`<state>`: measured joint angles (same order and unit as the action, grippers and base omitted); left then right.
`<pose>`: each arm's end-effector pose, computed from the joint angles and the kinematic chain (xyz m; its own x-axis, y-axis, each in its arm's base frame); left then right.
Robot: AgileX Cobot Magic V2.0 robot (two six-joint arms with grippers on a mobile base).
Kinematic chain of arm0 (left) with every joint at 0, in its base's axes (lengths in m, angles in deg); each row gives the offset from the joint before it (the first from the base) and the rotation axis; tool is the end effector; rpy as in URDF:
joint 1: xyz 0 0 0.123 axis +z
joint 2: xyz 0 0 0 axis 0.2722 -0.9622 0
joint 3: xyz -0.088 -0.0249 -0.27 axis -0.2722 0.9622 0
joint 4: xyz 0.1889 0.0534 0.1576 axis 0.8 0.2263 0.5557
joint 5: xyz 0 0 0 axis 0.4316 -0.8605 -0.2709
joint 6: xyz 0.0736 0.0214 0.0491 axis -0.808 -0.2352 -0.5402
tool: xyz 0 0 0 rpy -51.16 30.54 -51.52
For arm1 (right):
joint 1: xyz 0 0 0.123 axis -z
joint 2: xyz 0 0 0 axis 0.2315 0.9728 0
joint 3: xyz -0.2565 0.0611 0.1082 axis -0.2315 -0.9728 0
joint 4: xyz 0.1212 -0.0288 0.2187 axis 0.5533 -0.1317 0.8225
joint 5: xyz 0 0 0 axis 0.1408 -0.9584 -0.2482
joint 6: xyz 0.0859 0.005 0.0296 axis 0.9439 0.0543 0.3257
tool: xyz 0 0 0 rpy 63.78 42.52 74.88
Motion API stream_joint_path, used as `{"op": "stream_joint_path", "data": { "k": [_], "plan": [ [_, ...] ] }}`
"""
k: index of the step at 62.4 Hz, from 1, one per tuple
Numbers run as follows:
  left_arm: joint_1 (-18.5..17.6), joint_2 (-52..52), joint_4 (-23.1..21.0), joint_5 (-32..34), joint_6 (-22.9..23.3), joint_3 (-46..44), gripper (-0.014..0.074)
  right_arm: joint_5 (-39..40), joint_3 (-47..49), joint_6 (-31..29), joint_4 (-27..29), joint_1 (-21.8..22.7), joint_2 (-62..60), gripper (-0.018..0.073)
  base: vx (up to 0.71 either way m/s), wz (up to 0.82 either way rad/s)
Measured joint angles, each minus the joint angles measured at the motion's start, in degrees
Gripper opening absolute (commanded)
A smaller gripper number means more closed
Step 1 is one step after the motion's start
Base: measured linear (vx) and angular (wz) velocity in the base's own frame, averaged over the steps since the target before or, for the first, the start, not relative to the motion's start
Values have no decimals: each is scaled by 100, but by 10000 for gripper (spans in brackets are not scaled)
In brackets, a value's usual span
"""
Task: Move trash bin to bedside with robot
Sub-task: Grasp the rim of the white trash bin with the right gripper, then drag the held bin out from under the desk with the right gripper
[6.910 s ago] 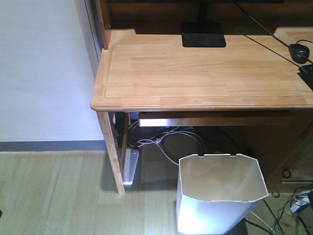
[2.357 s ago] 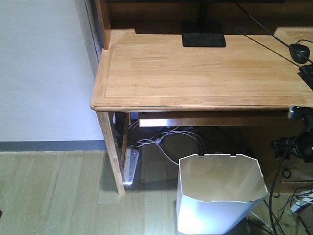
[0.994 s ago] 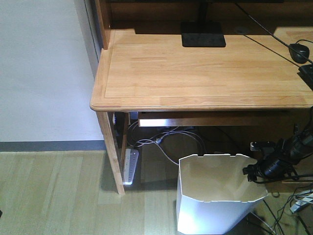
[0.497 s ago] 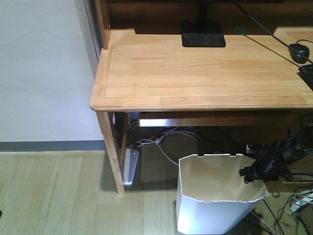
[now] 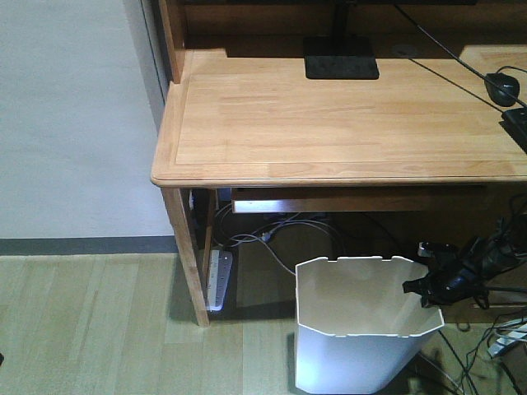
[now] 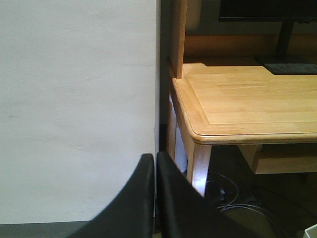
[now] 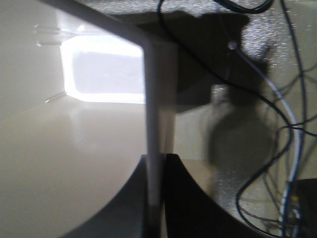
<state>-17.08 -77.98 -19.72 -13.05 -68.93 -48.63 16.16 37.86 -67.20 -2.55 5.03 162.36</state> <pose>0.0549 -0.0016 0.1819 -0.1708 -0.0553 -0.9838 0.0153 0.9982 -0.0588 0.3782 -0.1114 -0.2167 -0.9982 0.0398 -0.0454 0.0330 0.9892 0.1431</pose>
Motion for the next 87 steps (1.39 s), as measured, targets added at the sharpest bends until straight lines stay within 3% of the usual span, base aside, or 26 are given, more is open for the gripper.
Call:
{"op": "stream_joint_path", "data": {
  "k": [12, 27, 39, 50, 87],
  "plan": [
    [0, 0, 0, 0, 0, 0, -6, -14, -428, -1648, 1768, -29, -78, -6, 0, 0],
    [0, 0, 0, 0, 0, 0, -6, 516, -1908, -3808, 4015, -56, -881, -6, 0, 0],
    [0, 0, 0, 0, 0, 0, -6, 700, -3025, -5423, 5251, -56, -1702, -6, 0, 0],
    [0, 0, 0, 0, 0, 0, -6, 747, -3889, -5892, 5538, -56, -2523, -6, 0, 0],
    [0, 0, 0, 0, 0, 0, -6, -69, -5222, -5987, 5697, -140, -4180, -6, 0, 0]
  ]
}}
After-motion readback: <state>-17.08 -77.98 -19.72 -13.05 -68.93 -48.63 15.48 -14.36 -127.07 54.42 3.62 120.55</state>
